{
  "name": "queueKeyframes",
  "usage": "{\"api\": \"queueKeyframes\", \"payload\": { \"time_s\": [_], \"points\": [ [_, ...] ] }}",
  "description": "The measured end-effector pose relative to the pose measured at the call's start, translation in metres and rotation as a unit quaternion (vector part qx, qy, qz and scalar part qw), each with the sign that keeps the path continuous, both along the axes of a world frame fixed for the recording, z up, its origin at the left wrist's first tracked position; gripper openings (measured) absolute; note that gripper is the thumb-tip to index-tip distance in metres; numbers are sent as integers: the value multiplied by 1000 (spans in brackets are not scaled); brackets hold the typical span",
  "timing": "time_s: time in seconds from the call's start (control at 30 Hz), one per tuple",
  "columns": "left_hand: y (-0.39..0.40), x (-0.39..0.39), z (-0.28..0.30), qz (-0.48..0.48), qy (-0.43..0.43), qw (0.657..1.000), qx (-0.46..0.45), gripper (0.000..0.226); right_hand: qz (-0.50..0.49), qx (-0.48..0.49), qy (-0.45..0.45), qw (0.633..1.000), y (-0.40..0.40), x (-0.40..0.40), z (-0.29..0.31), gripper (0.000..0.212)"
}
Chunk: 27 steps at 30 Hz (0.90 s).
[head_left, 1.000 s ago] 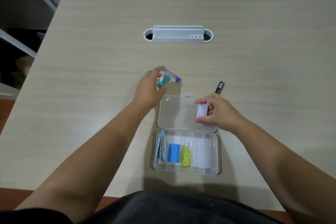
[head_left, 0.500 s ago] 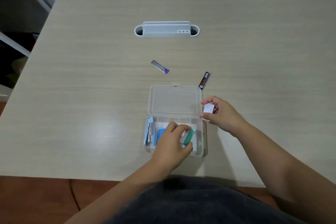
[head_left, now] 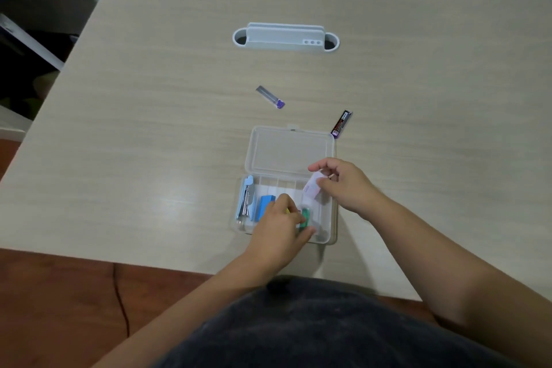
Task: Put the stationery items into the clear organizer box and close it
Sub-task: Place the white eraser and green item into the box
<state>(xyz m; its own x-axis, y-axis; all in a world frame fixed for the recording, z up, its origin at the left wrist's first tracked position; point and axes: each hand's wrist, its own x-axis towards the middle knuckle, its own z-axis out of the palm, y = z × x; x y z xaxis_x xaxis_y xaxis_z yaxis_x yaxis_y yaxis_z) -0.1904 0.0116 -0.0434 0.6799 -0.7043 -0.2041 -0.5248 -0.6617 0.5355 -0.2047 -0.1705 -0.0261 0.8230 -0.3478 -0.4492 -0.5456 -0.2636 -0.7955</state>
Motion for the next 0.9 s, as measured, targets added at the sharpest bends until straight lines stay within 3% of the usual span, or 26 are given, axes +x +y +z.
{"api": "queueKeyframes", "payload": {
  "time_s": [0.17,0.3,0.47,0.77,0.9],
  "points": [
    [14,6,3,-45,-41,998,-28,27,82,-82,-4,993,12,11,0,34],
    [20,18,5,-10,-59,994,-87,13,130,-149,-12,980,16,18,-7,32],
    [24,49,6,51,-69,992,-93,12,70,-147,-12,987,20,15,-13,29],
    [13,117,-2,61,-50,996,-37,22,116,-215,-38,969,16,5,-20,14],
    [-5,153,3,70,-35,996,-31,25,25,-200,-65,977,0,17,-13,22]
  ]
}}
